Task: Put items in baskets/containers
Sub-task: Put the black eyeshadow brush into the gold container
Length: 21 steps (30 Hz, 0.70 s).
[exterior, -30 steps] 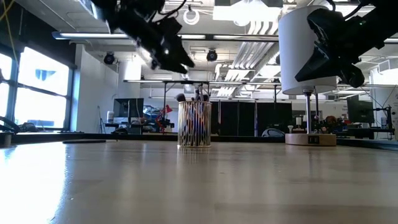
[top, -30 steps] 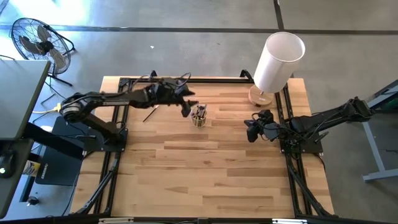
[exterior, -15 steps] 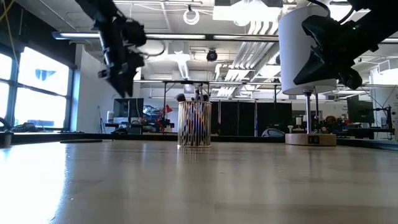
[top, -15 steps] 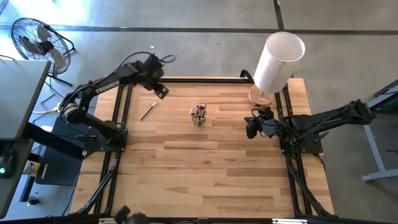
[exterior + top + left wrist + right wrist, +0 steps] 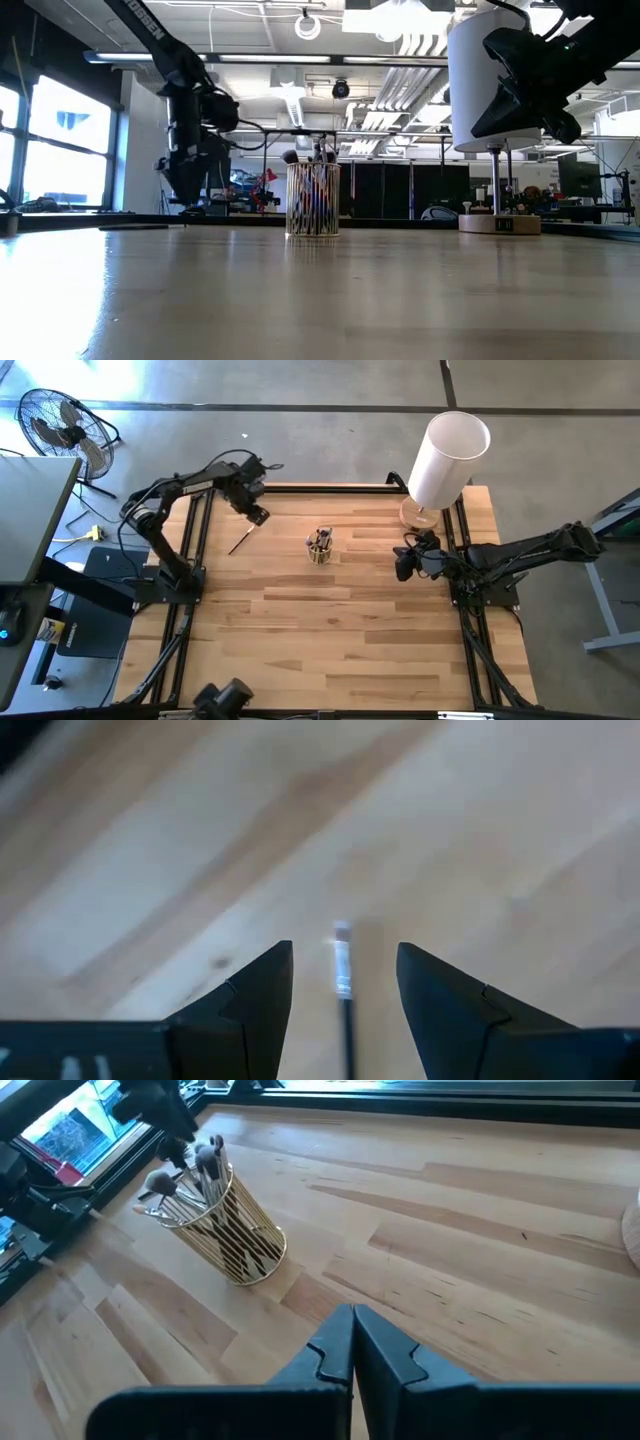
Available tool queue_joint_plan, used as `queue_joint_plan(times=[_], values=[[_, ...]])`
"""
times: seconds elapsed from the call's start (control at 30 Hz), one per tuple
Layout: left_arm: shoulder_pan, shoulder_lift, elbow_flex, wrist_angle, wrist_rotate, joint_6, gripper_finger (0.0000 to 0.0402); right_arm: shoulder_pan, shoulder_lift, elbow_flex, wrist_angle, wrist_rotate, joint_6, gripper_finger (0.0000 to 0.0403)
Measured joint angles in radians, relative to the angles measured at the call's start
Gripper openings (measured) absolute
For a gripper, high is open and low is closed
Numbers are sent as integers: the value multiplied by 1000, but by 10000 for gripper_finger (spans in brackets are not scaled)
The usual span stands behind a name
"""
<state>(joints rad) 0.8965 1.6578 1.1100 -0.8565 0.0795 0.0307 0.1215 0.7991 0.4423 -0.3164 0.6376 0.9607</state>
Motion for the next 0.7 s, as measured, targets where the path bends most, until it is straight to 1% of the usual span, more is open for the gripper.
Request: queue_joint_plan(times=[0.1,0.2,0.27,0.37,0.47,0.7], values=[[-37,22,0,10,-13,3,176,0,0,0,0,0,0,6],[-62,48,0,30,-60,3,176,0,0,0,0,1,0,6],[-72,72,2,36,-63,1,176,0,0,0,0,1,0,4],[-73,104,1,35,-67,-1,176,0,0,0,0,1,0,2],[-72,136,1,46,-95,-1,176,0,0,0,0,1,0,2],[-71,179,6,50,-111,-2,176,0,0,0,0,1,0,6]])
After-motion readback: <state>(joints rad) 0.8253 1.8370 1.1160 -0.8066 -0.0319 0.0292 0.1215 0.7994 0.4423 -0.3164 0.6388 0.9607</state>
